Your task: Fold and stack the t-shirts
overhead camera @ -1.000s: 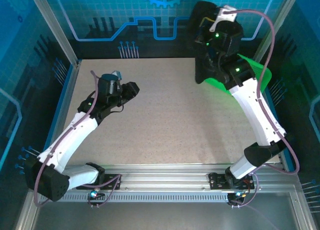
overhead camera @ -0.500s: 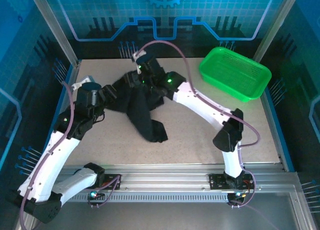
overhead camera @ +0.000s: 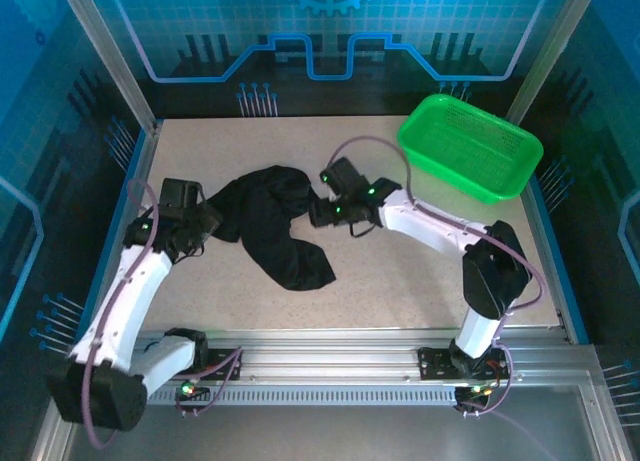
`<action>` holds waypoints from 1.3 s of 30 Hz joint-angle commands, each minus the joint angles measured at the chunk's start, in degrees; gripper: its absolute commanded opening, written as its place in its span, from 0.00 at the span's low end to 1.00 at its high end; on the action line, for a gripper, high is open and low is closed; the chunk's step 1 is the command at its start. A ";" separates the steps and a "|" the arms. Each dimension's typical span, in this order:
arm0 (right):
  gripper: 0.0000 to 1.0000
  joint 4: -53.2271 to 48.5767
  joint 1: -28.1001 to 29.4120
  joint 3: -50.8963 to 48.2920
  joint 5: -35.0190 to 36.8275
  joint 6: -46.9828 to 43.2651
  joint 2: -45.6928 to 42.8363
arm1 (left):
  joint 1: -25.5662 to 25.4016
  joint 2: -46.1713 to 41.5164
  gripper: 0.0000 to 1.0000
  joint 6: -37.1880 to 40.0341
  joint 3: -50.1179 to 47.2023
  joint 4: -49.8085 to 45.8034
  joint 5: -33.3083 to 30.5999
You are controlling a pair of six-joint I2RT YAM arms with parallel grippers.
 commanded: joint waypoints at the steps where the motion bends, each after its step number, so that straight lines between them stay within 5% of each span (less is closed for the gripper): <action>1: 0.65 -2.44 4.95 -2.19 -4.14 -3.38 3.68 | 2.80 5.08 0.59 -5.55 -3.26 7.10 8.85; 11: 0.65 -7.45 8.86 3.57 -3.27 -5.87 16.21 | 6.37 29.89 0.76 -5.25 3.18 19.94 11.42; 15: 0.41 -8.94 6.49 4.55 -3.74 -3.46 17.42 | 6.75 38.83 0.54 -5.29 4.73 22.72 12.91; 19: 0.08 -9.41 2.78 2.29 -1.72 -0.16 12.88 | 6.92 42.19 0.00 -4.70 5.02 24.98 12.88; 21: 0.00 -9.96 0.36 1.32 0.40 1.18 9.28 | 7.01 40.61 0.00 -4.02 5.51 24.79 11.52; 29: 0.00 -13.30 -9.32 6.90 7.77 1.58 -4.79 | 7.10 27.91 0.00 -3.29 12.75 22.73 8.02; 39: 0.00 -18.66 -20.14 30.10 9.18 0.41 -4.49 | 7.17 24.43 0.00 -6.27 32.02 25.49 7.52</action>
